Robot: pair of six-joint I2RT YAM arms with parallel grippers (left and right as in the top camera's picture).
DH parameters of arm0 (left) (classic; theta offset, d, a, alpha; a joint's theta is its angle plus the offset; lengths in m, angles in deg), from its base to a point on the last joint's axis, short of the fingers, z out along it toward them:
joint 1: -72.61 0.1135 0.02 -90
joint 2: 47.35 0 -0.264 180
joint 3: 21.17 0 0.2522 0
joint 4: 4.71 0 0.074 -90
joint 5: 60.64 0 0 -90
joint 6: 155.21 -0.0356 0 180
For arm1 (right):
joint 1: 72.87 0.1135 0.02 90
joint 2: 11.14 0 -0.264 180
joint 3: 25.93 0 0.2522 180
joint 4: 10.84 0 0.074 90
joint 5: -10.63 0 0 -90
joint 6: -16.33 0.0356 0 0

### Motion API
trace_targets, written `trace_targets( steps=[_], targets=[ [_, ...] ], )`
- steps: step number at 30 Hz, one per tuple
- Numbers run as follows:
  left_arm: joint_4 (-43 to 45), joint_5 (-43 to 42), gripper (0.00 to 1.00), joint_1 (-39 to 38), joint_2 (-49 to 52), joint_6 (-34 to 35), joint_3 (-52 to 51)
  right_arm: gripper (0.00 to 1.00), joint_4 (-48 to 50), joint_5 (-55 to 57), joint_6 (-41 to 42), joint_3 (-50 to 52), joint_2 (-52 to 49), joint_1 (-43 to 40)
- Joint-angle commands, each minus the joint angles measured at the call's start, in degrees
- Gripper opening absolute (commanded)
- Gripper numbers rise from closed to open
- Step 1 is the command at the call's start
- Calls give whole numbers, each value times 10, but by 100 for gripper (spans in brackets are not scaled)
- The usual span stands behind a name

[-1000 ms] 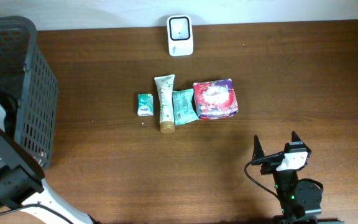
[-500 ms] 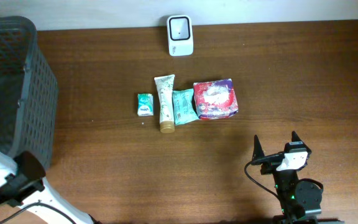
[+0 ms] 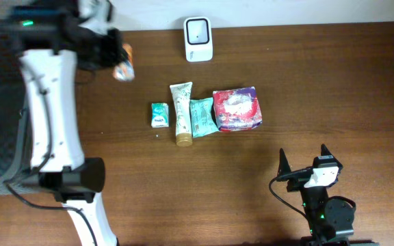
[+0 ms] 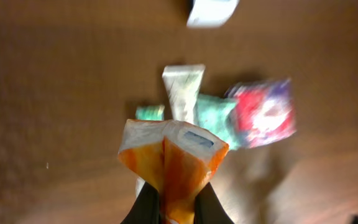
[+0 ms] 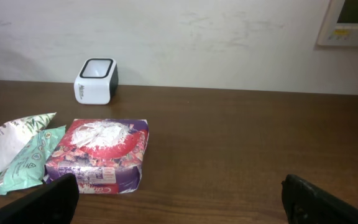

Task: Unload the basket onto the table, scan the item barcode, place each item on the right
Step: 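Place the orange pack left of the teal pack and lift away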

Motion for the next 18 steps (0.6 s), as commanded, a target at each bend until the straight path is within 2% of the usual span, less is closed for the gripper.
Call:
trace_targets(
  steps=[1,3,6,10,11,12,13,15,18],
  targets=[
    [21,103,0,-43,3,-16,-139,99,-1,5,-2,5,4,-4],
    [70,161,0,-63,3,17,-238,99,-1,5,-2,5,4,-4],
    [178,220,9,-76,3,41,-365,99,-1,5,-2,5,4,-4],
    [293,209,9,-76,3,41,-482,99,-1,5,-2,5,4,-4],
    [318,189,19,-76,3,41,-504,99,-1,5,-2,5,4,-4],
    [338,178,51,-76,3,41,-518,99,-1,5,-2,5,4,-4],
    [343,178,73,-76,3,41,-521,99,-1,5,-2,5,4,-4],
    [345,182,93,-76,3,40,-519,99,-1,5,-2,5,4,-4],
    [320,205,96,-74,-1,40,-485,99,-1,5,-2,5,4,-4]
  ],
)
